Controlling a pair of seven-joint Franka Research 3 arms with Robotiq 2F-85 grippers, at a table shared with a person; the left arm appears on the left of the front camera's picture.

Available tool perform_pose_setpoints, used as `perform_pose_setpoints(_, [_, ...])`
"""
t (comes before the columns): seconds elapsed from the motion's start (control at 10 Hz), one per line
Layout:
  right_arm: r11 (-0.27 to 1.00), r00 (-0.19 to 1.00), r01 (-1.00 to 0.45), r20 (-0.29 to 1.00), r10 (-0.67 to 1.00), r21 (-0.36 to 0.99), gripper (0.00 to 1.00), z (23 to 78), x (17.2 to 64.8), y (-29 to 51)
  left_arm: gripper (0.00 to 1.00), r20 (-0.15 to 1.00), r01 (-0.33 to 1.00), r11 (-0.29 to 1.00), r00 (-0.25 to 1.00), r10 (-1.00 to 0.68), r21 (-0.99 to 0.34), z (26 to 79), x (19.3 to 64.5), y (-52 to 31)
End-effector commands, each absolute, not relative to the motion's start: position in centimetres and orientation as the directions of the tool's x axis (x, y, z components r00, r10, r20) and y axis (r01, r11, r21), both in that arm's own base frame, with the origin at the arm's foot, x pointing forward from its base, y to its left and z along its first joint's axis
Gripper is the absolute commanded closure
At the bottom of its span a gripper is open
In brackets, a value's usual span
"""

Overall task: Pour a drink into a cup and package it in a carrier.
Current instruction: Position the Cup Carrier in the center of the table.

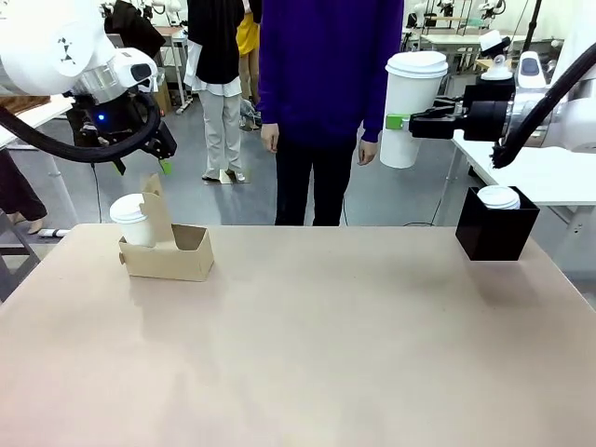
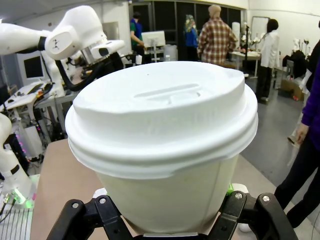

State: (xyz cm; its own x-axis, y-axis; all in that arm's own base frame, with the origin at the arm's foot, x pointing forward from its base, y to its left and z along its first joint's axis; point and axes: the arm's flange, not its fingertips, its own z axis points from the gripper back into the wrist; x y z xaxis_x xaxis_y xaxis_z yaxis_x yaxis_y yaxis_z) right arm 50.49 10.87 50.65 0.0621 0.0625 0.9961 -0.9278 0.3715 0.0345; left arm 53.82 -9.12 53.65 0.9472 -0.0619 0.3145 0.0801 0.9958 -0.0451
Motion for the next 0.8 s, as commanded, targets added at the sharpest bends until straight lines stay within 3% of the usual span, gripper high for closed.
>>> perform_pose_setpoints(0.0, [0.363, 0.042, -0.932, 0.997, 0.061, 0.017, 0.19, 51.0, 50.5, 11.0, 0.00, 0.326, 0.095, 0.995, 0.942, -0.079, -0.035, 54.3, 52.5, -8.3])
perform_pose_setpoints(0.7, [0.363, 0.042, -0.932, 0.997, 0.061, 0.017, 0.19, 51.0, 50.5, 11.0, 0.00, 0.239, 0.028, 1.000, 0.971, -0.027, -0.001, 51.1, 57.1, -10.0])
